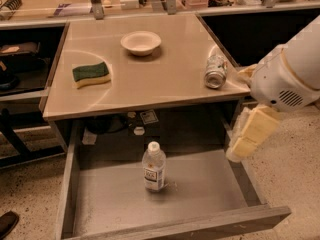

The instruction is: Pick blue plastic bottle from top drawer and place on counter

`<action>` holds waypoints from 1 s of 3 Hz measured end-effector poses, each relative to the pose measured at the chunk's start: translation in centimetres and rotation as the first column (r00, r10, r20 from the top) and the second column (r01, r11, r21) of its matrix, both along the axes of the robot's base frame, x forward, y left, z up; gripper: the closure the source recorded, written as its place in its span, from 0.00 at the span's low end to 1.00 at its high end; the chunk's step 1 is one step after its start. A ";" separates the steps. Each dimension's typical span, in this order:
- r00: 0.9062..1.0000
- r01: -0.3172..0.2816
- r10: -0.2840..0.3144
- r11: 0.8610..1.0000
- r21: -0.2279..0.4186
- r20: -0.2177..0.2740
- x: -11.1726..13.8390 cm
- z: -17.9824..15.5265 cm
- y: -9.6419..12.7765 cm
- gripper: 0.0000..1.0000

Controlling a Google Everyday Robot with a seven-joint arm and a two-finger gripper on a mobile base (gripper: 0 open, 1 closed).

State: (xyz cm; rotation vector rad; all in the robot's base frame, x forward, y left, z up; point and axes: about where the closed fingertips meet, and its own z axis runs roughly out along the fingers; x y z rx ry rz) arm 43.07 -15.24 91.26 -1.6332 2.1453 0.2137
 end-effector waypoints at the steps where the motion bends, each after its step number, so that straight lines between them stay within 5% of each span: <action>1: 0.997 -0.045 0.050 0.995 0.092 -0.054 0.2 -3.3 3.3 0.00; 3: 0.998 -0.051 0.056 0.993 0.102 -0.043 -0.1 -4.6 4.1 0.00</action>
Offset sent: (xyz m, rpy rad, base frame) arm 0.0016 0.0298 -0.0299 0.0814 0.0503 0.0427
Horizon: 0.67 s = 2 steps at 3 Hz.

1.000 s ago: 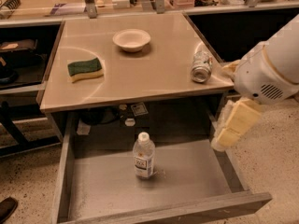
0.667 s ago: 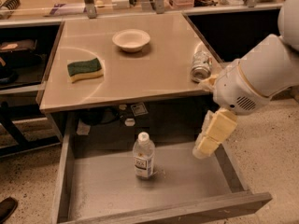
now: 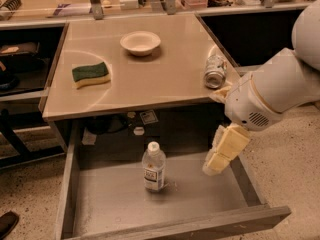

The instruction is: Pick blue plastic bottle from top drawer and place on counter

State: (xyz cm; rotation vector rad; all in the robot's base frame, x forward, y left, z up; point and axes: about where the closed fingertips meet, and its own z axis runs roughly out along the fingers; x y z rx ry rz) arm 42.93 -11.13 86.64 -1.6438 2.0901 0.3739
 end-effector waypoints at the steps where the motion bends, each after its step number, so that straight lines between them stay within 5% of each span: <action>1: 1.000 0.001 0.000 0.998 0.065 -0.011 -0.3 -3.4 2.2 0.00; 2: 1.000 0.007 -0.006 0.992 0.128 -0.007 0.7 -6.6 4.6 0.00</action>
Offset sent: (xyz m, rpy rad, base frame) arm 0.0211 0.0728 -0.1046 0.2073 0.0039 -0.0192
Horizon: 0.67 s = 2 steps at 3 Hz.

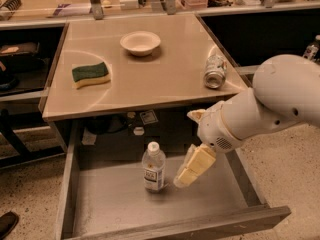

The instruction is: Pick blue plastic bottle from top drawer and place on counter

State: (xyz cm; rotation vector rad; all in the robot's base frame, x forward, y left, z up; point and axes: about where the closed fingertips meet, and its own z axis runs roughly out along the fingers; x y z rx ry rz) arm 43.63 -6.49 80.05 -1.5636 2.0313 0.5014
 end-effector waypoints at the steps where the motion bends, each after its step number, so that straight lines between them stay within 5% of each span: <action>1: 1.000 0.010 -0.009 0.999 0.051 -0.011 1.0 -2.6 1.6 0.00; 2: 1.000 0.005 -0.004 0.998 0.057 -0.005 0.7 -2.8 1.7 0.00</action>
Offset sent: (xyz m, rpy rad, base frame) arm 0.0071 0.0134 -0.0214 0.0416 0.0114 -0.0053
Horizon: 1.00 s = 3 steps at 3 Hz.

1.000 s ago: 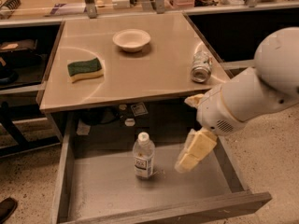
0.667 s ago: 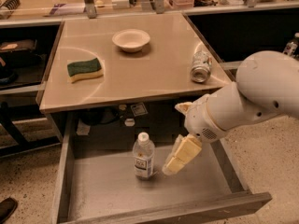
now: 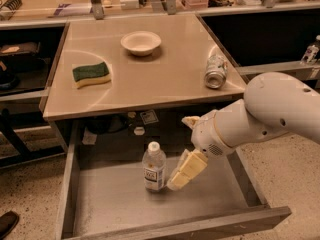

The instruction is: Pick blue plastic bottle from top drawer and place on counter

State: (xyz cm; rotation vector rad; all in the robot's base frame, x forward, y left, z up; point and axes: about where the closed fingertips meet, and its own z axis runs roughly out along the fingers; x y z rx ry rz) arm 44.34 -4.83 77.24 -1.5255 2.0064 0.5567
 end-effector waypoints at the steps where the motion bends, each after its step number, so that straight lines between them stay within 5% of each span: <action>1: 1.000 -0.003 0.003 0.999 0.041 -0.005 -0.1 -1.8 1.9 0.00; 2: 1.000 -0.006 0.005 0.997 0.080 0.013 1.3 -2.6 3.9 0.00; 3: 0.999 -0.005 0.011 0.993 0.117 -0.052 1.3 -4.6 5.6 0.00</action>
Offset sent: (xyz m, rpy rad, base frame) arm 0.0322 0.0611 -0.0377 0.1319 -0.0325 0.0033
